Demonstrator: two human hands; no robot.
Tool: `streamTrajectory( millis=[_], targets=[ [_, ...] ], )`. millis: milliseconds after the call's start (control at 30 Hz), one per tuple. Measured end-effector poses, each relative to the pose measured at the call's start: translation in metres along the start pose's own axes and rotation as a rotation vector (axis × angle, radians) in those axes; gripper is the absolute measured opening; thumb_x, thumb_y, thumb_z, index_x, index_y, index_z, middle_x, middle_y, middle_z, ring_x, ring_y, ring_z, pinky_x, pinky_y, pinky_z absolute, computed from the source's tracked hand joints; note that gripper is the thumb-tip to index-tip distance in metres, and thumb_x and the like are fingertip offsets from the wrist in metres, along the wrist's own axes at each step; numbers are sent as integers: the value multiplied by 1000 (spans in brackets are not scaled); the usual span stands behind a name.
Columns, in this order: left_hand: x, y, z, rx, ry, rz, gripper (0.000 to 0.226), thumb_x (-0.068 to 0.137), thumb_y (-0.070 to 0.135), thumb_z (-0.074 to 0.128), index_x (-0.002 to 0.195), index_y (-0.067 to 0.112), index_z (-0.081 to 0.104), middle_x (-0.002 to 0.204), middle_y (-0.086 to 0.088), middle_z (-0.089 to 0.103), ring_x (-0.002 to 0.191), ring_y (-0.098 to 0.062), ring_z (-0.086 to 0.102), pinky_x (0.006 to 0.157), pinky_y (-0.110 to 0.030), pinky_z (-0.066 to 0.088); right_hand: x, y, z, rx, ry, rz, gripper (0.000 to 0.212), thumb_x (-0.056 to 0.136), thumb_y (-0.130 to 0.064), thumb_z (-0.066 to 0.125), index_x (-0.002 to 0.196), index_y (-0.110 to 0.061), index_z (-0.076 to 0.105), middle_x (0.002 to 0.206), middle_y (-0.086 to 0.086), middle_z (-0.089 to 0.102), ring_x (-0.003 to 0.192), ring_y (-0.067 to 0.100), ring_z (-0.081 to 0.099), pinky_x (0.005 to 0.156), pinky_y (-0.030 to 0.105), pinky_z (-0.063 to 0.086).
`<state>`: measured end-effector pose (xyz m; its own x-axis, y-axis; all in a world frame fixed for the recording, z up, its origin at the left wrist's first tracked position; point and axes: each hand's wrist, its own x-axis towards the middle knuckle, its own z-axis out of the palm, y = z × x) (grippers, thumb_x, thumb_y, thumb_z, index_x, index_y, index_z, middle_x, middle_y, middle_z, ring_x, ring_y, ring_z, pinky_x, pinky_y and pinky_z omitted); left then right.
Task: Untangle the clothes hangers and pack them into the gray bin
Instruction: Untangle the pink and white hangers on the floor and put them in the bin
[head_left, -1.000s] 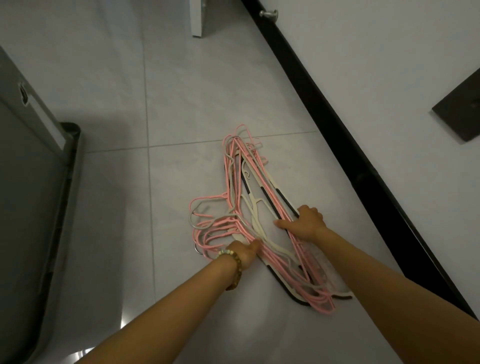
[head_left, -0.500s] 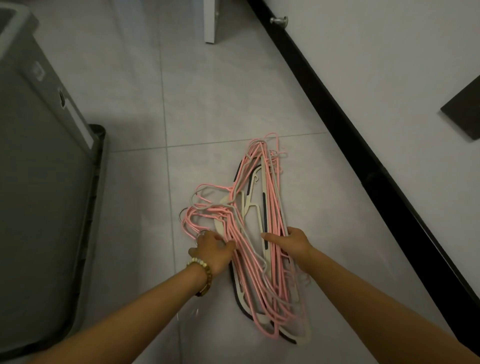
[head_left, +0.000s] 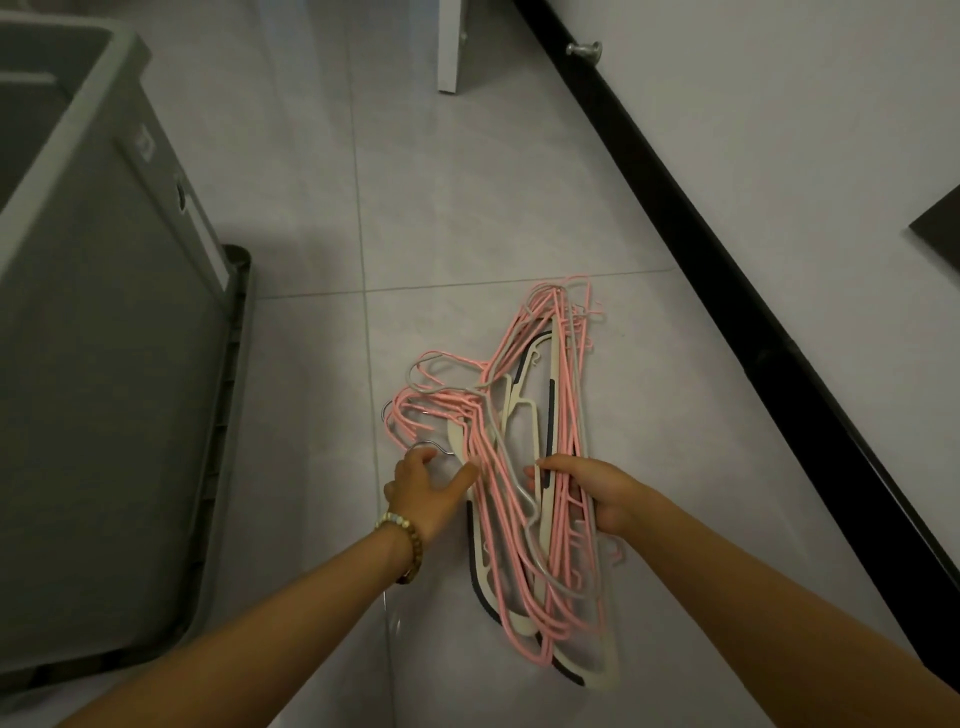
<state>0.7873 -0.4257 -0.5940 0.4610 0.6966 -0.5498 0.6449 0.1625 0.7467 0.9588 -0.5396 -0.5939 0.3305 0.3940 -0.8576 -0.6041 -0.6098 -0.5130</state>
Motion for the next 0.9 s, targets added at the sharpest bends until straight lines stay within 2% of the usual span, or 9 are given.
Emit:
streamTrajectory(
  millis=[133, 200, 300, 433, 567, 667, 733, 800, 900],
  targets=[
    [-6, 4, 4, 111, 92, -16, 83, 77, 55, 63, 141, 13, 32, 148, -10, 32, 137, -30, 29, 112, -39, 26, -2, 1, 17, -2, 100, -82, 34, 82, -18, 69, 108, 3, 63, 100, 13, 72, 103, 26, 64, 101, 41, 47],
    [-10, 5, 9, 212, 54, 18, 84, 76, 59, 61, 141, 13, 33, 145, -9, 36, 135, -29, 31, 110, -38, 28, -3, 4, 24, 6, 149, -108, 42, 80, -15, 72, 114, 6, 59, 107, 19, 70, 99, 31, 66, 94, 43, 51],
    [-9, 11, 15, 27, -100, -73, 80, 77, 50, 65, 137, 8, 33, 139, -12, 44, 127, -30, 43, 108, -40, 38, -2, 9, 32, -51, 279, -163, 40, 76, -13, 74, 109, 6, 63, 101, 25, 68, 92, 39, 67, 84, 43, 56],
    [-3, 24, 20, -53, -70, -181, 77, 81, 31, 67, 139, 1, 26, 138, -18, 44, 125, -33, 47, 104, -41, 43, -5, 13, 38, -294, 404, -318, 19, 76, -12, 70, 92, -5, 62, 74, 4, 62, 67, 22, 58, 66, 30, 48],
    [-2, 23, 18, -77, -26, -105, 41, 83, 27, 63, 113, 0, 54, 110, -15, 64, 100, -30, 61, 87, -33, 51, -7, 12, 38, -330, 488, -440, 22, 82, -15, 64, 98, -8, 51, 76, 2, 57, 62, 11, 54, 54, 25, 43],
    [-3, 21, 14, -156, -25, -50, 19, 83, 20, 63, 94, 4, 62, 85, -5, 65, 83, -23, 61, 65, -22, 49, -9, 6, 35, -377, 455, -513, 56, 82, -21, 67, 130, -5, 42, 114, 12, 59, 98, 26, 62, 80, 34, 53],
    [-6, 22, 13, -235, -26, -42, 17, 80, 14, 65, 95, 6, 62, 86, -5, 65, 79, -19, 61, 61, -17, 47, -9, 6, 38, -443, 412, -500, 73, 80, -25, 71, 140, -3, 34, 138, 13, 45, 122, 31, 51, 101, 41, 45],
    [-10, 27, 9, -266, -92, -1, 6, 79, 10, 65, 83, 12, 61, 80, -4, 64, 71, -15, 61, 57, -14, 50, -8, 9, 44, -433, 402, -484, 67, 79, -23, 72, 133, 3, 43, 137, 17, 47, 121, 34, 51, 102, 44, 45],
    [-13, 41, 2, -312, -232, 18, 21, 79, 5, 63, 98, 13, 60, 92, -9, 67, 87, -24, 65, 84, -32, 56, -13, 13, 45, -152, 339, -476, 41, 79, -8, 69, 118, -4, 55, 120, 18, 61, 100, 29, 63, 84, 40, 55]
  ],
)
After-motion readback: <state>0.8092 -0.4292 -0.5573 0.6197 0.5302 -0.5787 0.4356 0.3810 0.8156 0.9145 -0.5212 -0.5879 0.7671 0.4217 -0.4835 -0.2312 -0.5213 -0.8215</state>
